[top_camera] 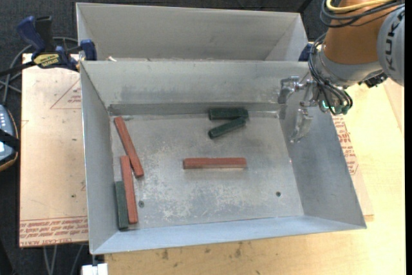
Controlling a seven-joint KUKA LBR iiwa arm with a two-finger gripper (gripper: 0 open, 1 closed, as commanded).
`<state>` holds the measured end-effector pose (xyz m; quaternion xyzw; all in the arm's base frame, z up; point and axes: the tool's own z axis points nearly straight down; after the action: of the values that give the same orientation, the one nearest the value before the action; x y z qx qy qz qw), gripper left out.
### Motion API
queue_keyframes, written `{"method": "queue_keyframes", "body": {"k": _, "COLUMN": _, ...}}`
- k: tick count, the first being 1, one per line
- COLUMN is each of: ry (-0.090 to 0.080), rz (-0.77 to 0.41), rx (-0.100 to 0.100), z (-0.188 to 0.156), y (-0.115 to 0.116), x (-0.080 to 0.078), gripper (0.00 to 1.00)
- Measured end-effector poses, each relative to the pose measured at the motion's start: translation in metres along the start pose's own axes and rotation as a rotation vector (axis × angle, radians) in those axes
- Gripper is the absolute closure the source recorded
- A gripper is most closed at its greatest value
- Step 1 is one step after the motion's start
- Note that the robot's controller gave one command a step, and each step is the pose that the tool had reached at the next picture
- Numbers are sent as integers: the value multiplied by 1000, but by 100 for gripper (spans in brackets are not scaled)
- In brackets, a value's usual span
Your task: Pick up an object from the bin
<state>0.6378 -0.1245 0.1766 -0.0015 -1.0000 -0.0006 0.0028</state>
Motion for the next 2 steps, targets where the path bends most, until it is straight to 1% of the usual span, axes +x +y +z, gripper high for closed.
{"method": "queue_keyframes", "body": {"k": 1, "ry": -2, "rz": -74, "rx": -3, "z": 75, "y": 62, "x": -18, "gripper": 0}}
{"method": "queue_keyframes", "body": {"k": 2, "ry": -5, "rz": 43, "rx": -1, "z": 106, "y": 119, "x": -20, "gripper": 0}}
